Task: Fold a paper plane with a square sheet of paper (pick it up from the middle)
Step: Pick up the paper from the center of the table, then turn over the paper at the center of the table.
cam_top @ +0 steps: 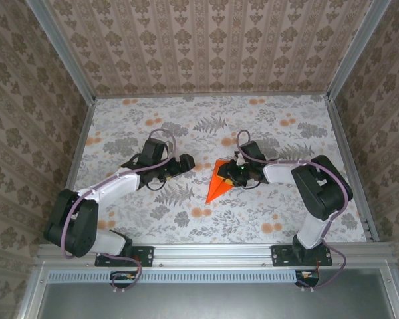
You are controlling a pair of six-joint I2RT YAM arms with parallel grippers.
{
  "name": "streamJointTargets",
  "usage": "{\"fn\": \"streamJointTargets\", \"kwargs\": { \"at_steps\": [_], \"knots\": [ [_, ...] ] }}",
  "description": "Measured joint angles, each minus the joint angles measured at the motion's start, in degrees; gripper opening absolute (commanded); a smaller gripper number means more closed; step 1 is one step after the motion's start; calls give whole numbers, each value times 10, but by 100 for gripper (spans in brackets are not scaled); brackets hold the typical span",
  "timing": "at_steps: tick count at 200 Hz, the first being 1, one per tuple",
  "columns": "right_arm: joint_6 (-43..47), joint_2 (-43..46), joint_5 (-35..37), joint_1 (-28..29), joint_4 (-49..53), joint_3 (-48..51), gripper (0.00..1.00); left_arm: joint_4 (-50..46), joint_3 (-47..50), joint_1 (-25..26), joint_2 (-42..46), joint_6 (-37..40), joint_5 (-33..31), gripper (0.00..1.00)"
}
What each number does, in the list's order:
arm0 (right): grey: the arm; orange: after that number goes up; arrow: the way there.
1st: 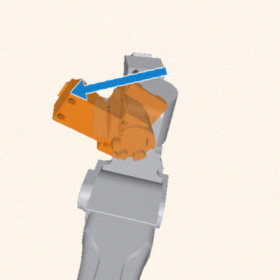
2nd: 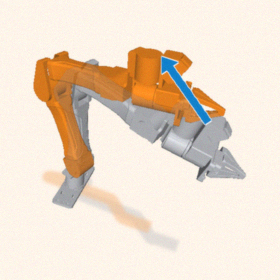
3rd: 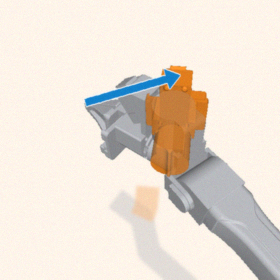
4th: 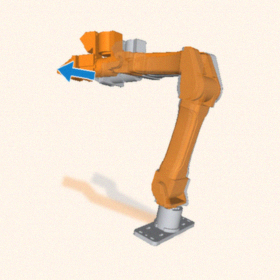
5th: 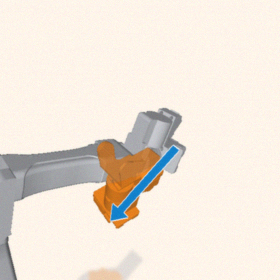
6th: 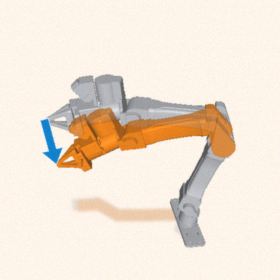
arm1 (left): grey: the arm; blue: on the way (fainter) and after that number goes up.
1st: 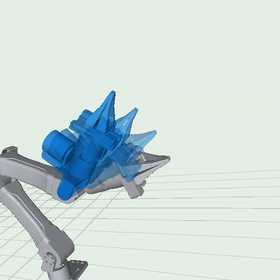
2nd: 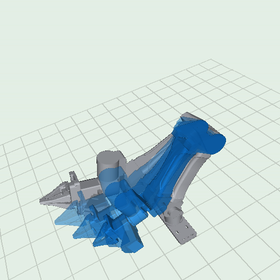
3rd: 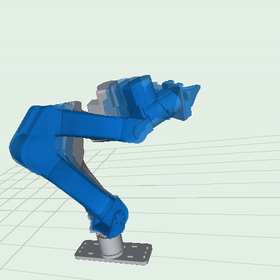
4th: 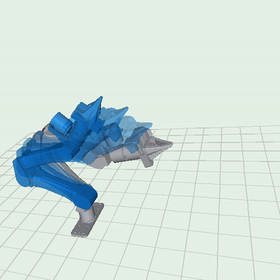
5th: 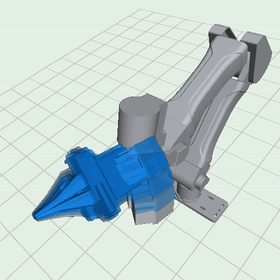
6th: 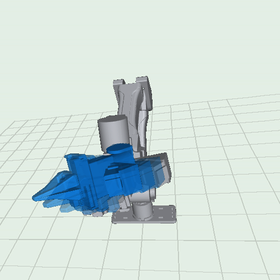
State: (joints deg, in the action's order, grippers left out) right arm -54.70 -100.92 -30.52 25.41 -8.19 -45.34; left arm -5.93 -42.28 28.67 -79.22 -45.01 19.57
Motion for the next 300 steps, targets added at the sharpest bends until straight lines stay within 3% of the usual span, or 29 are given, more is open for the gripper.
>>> {"fn": "streamJointTargets", "kwargs": {
  "at_steps": [40, 83, 112, 186, 238, 256, 300],
  "knots": [
    [-19, -17, -8, 8, -39, 0, 35, 15, 12, -12, 0, -20, 18, 100],
    [-38, -21, -9, 16, -78, 10, 16, 35, 26, -18, 0, -39, 49, 100],
    [-41, -16, -11, 13, -99, 17, 11, 61, 36, -18, 0, -50, 83, 100],
    [-89, 53, -82, -7, -187, -16, 11, 167, 46, -17, 13, -109, 197, 100],
    [-170, 57, -126, -7, -279, -30, 12, 254, 46, 2, 6, -163, 240, 99],
    [-191, 57, -135, -7, -301, -31, 12, 297, 47, 5, -7, -190, 250, 94],
    [-221, 49, -147, -7, -328, -34, 13, 437, 57, 5, -63, -277, 274, 60]
  ]
}}
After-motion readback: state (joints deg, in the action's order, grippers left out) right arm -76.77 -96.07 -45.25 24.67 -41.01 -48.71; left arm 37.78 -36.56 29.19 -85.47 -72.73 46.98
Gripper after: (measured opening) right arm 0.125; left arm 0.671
